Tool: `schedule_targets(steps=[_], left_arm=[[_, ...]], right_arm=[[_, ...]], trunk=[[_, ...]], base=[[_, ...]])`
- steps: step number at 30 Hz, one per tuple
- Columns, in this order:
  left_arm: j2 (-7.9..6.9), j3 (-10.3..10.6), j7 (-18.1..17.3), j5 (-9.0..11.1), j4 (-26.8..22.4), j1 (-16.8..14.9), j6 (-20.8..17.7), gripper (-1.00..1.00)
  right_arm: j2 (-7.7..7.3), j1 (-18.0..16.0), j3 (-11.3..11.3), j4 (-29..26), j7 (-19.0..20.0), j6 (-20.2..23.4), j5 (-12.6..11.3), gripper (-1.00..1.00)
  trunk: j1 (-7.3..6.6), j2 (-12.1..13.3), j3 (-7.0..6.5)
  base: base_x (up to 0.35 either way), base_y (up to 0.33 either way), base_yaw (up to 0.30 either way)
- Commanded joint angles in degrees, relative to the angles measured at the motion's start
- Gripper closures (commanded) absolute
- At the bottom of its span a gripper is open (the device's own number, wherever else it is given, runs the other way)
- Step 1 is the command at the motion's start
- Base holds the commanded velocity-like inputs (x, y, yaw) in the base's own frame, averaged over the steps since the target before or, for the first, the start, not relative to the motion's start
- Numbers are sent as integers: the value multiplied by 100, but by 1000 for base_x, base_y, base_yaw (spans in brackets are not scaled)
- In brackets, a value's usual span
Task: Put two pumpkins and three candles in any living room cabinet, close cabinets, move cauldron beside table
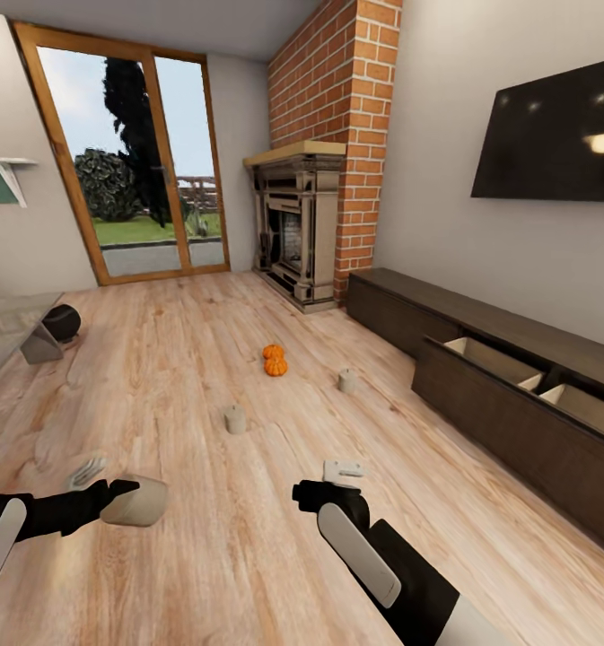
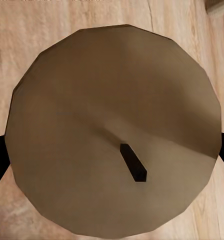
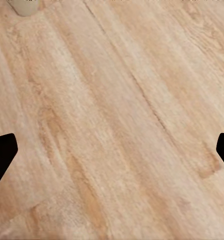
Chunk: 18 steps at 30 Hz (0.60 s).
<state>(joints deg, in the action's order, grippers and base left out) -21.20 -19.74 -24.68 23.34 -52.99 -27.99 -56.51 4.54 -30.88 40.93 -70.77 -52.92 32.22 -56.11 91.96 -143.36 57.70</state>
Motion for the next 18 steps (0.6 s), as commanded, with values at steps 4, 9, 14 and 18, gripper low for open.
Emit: schedule_targets(steps=[4, 9, 14, 18], left_arm=[[1, -12, -26, -32, -1, -4, -27, 100], [1, -12, -27, -32, 1, -4, -27, 100], [2, -12, -27, -32, 15, -4, -27, 100], [2, -8, -28, -32, 13, -4, -27, 100]], right_arm=[[-5, -6, 14, -1, 44, 22, -32, -100], [-6, -6, 18, 0, 96, 21, -32, -100], [-4, -6, 32, 2, 105, 26, -32, -100], [-5, -6, 36, 6, 106, 28, -32, -100]], trunk=[[-1, -3, 6], [-1, -3, 5], [-1, -3, 3], [-1, -3, 3]], base=[[186, 0, 1], [315, 0, 0], [299, 0, 164], [80, 0, 256]])
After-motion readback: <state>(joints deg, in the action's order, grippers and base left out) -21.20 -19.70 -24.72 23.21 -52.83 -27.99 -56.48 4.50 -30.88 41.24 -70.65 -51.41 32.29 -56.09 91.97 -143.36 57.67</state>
